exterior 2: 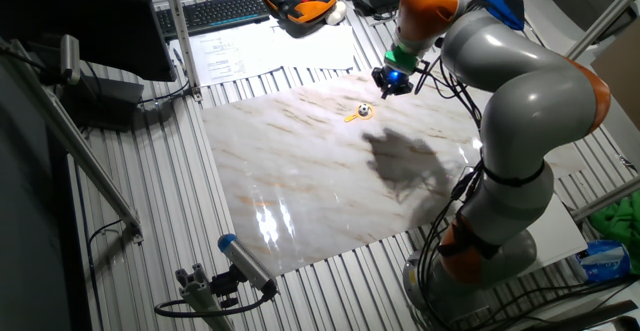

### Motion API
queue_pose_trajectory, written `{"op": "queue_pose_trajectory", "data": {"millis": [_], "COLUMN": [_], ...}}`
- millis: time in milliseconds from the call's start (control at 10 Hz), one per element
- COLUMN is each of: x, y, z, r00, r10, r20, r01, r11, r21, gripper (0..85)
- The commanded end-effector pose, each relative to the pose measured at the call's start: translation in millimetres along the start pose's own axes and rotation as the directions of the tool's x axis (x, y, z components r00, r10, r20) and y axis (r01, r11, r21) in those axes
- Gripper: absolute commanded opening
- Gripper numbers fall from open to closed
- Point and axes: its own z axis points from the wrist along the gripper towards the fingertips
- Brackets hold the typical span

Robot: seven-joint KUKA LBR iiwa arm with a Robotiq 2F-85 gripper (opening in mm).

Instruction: Remove the bubble ring from the ball

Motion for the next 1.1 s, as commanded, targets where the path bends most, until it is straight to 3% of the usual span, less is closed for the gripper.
{"op": "queue_pose_trajectory", "data": {"millis": [0,100,600,1000], "x": [-0.1,-0.1,-0.1,-0.1], "y": [0.0,0.0,0.0,0.0], "z": [0.1,0.1,0.1,0.1], "r00": [1.0,1.0,0.998,0.985], "r10": [0.009,0.023,0.064,0.172], "r20": [0.001,0.001,0.024,0.02], "r01": [-0.009,-0.023,-0.064,-0.172], "r11": [1.0,1.0,0.998,0.985], "r21": [0.004,-0.006,0.0,0.003], "gripper": [17.0,17.0,17.0,17.0]}}
